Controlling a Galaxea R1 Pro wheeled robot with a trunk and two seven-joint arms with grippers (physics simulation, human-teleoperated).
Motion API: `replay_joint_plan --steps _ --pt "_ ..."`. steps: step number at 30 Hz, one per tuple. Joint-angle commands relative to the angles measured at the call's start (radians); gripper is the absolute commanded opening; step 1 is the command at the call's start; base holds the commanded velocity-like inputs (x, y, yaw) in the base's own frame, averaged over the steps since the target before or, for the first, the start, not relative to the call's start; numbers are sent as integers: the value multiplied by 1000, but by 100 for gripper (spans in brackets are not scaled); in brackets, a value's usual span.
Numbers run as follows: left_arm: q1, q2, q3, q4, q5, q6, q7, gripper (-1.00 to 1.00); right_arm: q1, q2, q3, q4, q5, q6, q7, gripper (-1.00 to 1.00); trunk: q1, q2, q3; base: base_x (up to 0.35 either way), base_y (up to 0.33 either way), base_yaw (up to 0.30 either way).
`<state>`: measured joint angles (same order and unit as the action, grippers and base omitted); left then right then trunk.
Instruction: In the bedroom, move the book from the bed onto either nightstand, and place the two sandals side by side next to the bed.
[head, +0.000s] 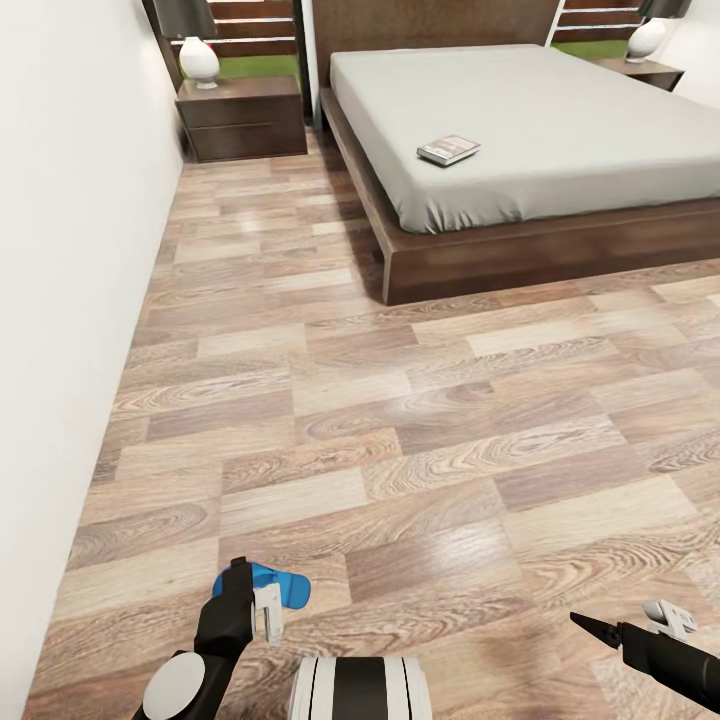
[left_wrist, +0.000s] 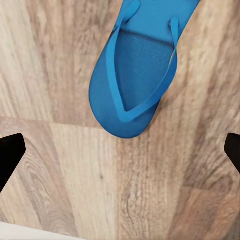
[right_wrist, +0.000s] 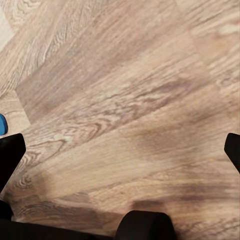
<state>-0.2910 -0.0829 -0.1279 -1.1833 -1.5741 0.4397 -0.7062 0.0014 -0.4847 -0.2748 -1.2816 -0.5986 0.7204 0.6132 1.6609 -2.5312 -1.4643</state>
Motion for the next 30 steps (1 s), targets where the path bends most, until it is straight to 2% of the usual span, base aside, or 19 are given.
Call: replay_joint_plan --steps 1,12,30 --pt "0 0 -2 -1 -5 4 -6 100 0 0 -2 -1 -4 7 0 100 0 0 -1 0 0 0" --pt "0 0 -3 -1 -6 5 -6 100 0 0 -3 -1 -4 7 0 100 0 0 -1 4 0 0" --pt "0 0 -3 -1 -6 4 -6 100 0 0 -3 -1 -4 7 0 100 0 0 -1 89 0 0"
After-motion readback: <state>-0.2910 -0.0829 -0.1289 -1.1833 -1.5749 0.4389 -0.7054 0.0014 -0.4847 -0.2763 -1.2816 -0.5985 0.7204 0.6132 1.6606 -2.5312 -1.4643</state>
